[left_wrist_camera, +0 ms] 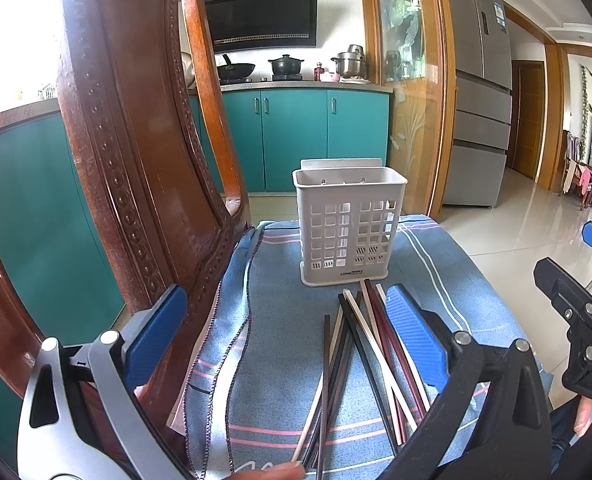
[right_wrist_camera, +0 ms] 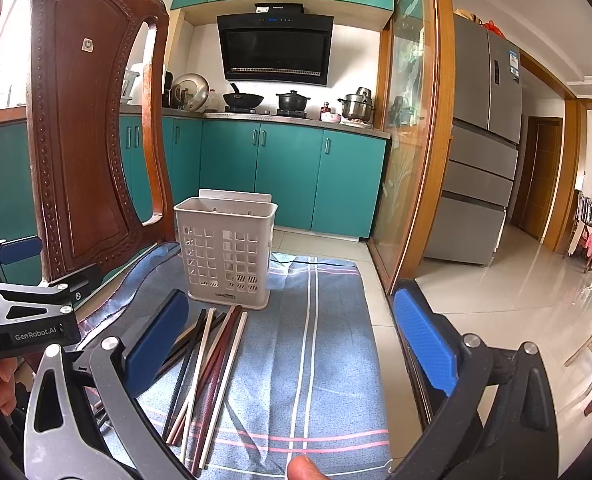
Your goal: Organize utensils
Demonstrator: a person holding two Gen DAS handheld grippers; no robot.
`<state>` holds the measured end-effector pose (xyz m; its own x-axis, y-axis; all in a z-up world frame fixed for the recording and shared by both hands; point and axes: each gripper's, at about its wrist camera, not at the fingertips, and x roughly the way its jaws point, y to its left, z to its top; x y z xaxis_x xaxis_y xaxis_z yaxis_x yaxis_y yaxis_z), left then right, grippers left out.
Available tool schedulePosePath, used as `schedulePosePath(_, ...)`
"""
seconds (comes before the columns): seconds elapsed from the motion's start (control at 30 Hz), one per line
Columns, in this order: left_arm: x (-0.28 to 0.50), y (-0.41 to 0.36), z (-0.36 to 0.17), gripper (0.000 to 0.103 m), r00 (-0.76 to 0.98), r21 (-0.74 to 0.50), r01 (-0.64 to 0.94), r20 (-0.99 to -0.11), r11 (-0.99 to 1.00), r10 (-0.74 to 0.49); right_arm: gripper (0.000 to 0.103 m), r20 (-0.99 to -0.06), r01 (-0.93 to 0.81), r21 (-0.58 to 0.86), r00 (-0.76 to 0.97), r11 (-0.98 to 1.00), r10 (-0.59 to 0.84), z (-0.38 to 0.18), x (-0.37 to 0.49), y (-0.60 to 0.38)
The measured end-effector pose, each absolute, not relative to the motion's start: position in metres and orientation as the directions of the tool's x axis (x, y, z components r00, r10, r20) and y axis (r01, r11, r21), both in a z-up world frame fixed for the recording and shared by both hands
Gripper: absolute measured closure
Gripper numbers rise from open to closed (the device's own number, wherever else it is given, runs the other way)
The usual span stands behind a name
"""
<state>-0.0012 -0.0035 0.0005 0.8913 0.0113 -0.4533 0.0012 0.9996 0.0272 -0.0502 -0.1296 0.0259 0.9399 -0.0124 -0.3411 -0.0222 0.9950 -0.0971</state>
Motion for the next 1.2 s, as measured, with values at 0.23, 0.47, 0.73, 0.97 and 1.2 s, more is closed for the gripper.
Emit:
schedulePosePath(0.23,-0.0013,-0.0039,-0.0001,0.004,0.891,0.030,0.001,-0.454,1.000,0.012,0.002,-0.335,-0.026,-0.099,0.942,0.995,-0.009,0.0257,-0.0506,-0.1294)
schedulePosePath(0.47,-0.0006,-0.0034,-0.0009,0.004,0.891,0.030,0.002,-0.454,1.000,0.012,0.002,-0.331,-0.014,-0.102,0.943,0.995,-0.021,0.0251,-0.0499,-0.1305)
schedulePosePath(0.73,-0.0010,-0.0030,-0.0013,0.004,0.891,0.034,-0.004,-0.454,0.999,0.019,0.002,-0.319,0.000,-0.152,0.946,0.988,-0.049,0.0215,-0.0493,-0.1236)
schedulePosePath(0.97,-0.0007,-0.0025,-0.0011,0.004,0.890,0.028,0.003,-0.456,1.000,0.010,0.002,-0.314,-0.007,-0.148,0.948,0.989,-0.041,0.0226,-0.0511,-0.1231)
schedulePosePath(1.2,-0.0038,-0.0026,0.0000,0.004,0.896,0.025,0.007,-0.445,1.000,0.005,0.002,-0.318,-0.016,-0.138,0.948,0.990,-0.029,0.0232,-0.0510,-0.1229)
